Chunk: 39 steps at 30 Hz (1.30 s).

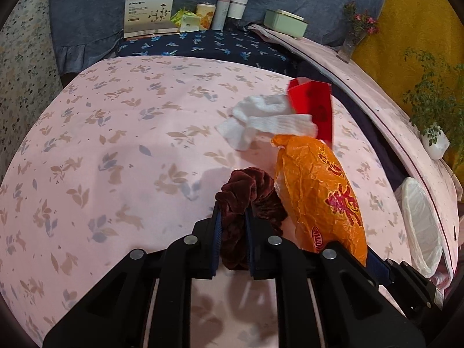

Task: Collect trash
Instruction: 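Carry the scrunchie and orange bag over the wastebasket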

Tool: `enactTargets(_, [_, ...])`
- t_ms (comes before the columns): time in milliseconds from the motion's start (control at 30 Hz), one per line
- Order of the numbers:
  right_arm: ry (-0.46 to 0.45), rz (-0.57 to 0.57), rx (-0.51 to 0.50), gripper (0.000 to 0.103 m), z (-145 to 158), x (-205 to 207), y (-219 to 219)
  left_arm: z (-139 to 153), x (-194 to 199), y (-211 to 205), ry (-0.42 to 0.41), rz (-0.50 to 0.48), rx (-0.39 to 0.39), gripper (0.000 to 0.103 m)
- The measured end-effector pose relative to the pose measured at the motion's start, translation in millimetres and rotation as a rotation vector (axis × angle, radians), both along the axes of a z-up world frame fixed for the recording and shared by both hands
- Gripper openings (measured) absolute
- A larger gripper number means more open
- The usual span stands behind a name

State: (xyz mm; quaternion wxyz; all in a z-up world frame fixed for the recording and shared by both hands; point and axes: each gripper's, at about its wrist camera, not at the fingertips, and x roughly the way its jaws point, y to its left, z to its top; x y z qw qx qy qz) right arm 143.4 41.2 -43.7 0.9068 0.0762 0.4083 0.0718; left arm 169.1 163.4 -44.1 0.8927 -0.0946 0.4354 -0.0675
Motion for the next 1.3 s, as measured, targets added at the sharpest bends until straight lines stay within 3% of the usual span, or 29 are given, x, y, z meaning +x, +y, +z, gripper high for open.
enactTargets(700, [-0.087, -0.185, 0.041, 0.021, 32.1, -52.2, -106.7, 39.9, -33.2, -107.8, -0.069, -0.154, 0.031, 0.013])
enactTargets(1300, [-0.105, -0.38, 0.055, 0.021, 32.6, -79.2, -216.9, 62.6, -45.3, -228.2, -0.126, -0.343, 0.057, 0.013])
